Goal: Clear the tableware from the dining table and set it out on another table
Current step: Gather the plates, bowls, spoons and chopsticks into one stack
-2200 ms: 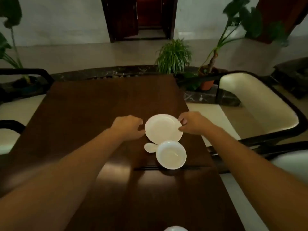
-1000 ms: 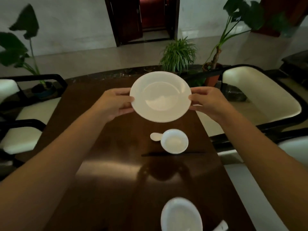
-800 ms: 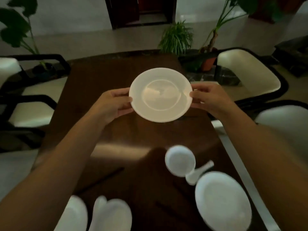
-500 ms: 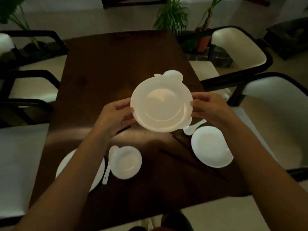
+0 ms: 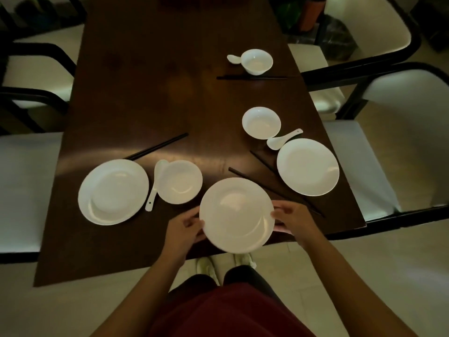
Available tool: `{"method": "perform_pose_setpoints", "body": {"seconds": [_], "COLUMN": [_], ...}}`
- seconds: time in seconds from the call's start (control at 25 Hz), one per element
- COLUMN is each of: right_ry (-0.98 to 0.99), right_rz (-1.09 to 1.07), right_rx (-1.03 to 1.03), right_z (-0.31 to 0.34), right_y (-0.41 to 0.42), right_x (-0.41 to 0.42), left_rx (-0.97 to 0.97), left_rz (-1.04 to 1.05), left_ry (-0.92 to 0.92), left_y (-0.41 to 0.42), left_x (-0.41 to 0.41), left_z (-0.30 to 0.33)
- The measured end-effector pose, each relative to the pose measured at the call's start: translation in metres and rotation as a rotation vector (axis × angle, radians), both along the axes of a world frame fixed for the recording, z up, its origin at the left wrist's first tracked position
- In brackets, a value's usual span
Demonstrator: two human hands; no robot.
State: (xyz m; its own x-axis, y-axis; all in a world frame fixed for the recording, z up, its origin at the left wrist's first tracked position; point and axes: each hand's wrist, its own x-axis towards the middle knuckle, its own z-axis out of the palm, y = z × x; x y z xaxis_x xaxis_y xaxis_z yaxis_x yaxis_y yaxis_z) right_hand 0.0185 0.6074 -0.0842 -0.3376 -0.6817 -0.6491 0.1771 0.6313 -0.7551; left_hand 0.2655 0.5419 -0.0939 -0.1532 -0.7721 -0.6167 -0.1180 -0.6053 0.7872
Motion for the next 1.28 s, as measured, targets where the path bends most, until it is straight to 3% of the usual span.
{"method": "perform_pose_setpoints", "body": {"seconds": [0.52,0.68,0.92,1.12,1.28], "right_ry": [0.024,-0.037,0.056,-0.183,-0.074], "right_rz": [-0.035,-0.221,-0.55,-0.468,-0.464], "right_rx": [0.041,0.01,-0.001,0.037,0.027], "right_z": [-0.028,-0.011,-0.007,-0.023,-0.034], "right_y": [-0.009,0.011,0.023,0.003,-0.002], "right_x": [-0.024,-0.061,-0.142,-0.152,-0.153], "left_rx": [0.032,0.05,0.072,0.059,0.09], "left_rz": [0.169,0.198,0.304,0.327,0.355], "left_ry": [-0.016,-0.004,-0.023,-0.018,-0.009], "left_y": [0.025,0.023,0.032,0.036,0.036], "left_x": [-0.028,-0.028,-0.035,-0.036,-0.036], "left_z": [-0.031,-0.035,-0.047,-0.047,-0.046]}}
